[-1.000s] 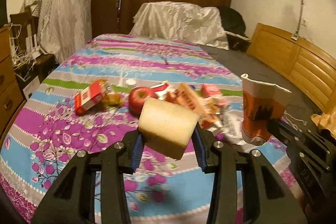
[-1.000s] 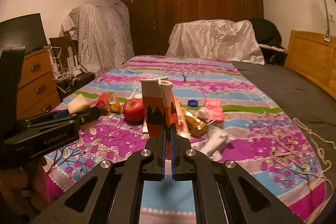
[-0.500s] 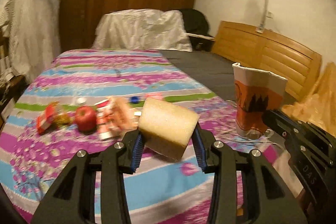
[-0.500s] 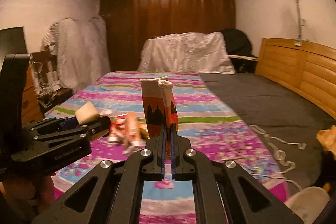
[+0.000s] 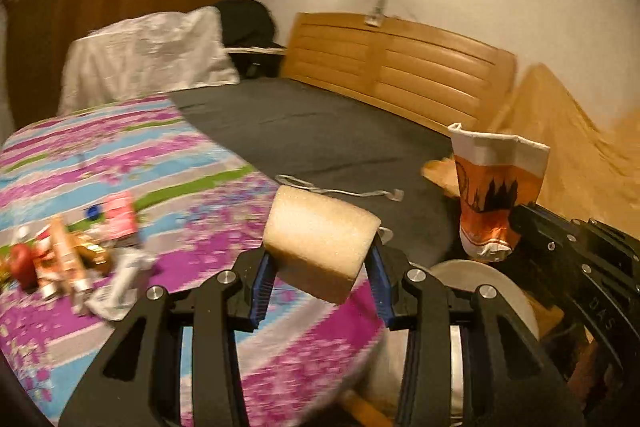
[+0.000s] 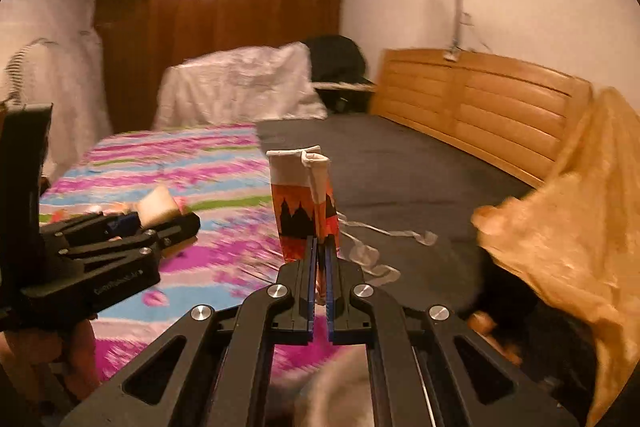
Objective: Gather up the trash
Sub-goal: 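Carry the foam block and paper cup to the bucket and release both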
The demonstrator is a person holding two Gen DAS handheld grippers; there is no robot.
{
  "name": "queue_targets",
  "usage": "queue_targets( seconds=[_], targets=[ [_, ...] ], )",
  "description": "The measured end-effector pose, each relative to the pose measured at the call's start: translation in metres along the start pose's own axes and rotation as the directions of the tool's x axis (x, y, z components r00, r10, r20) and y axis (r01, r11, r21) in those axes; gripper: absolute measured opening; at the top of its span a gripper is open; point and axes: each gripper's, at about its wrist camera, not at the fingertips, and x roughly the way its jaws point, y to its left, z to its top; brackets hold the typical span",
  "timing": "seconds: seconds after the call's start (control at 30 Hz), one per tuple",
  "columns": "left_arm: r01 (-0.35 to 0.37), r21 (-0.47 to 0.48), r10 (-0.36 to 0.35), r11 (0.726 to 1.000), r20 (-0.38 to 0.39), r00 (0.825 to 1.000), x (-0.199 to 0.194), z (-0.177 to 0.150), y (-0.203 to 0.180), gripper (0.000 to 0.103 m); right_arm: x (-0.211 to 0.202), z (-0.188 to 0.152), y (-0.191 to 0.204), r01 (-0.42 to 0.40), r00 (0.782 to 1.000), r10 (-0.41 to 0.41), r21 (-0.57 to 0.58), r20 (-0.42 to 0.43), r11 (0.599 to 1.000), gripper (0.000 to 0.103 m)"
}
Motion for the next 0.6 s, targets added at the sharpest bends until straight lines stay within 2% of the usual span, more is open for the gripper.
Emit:
queue_targets(
  seconds=[0.13,0.27,0.4,0.5,0.6],
  targets=[
    [0.08,0.061,-0.076,0.995,-0.059,0.995,0.026,-0.005,-0.047,0.039,-0.003,-0.016,-0.067,0.073,0.993,-0.069,0.035,-0.094,0.997,0.004],
    [0.166,0.098,-0.148,0.981,-0.163,0.975,0.059,-0.019,-0.089,0.039,0.006,-0.042,-0.12,0.105,0.973,-0.086,0.076,-0.214,0.992,0.004],
    [0.206,0.124,-0.17,0.971,-0.255,0.952,0.09,-0.039,-0.12,0.039,0.025,-0.076,-0.155,0.129,0.934,-0.093,0.083,-0.344,0.988,0.004],
    [0.218,0.122,-0.17,0.968,-0.319,0.933,0.111,-0.055,-0.131,0.039,0.039,-0.1,-0.176,0.121,0.913,-0.064,0.117,-0.402,0.986,0.004],
    [0.205,0.14,-0.141,0.969,-0.369,0.919,0.127,-0.071,-0.137,0.039,0.05,-0.124,-0.181,0.123,0.893,-0.05,0.136,-0.446,0.983,0.004]
  ],
)
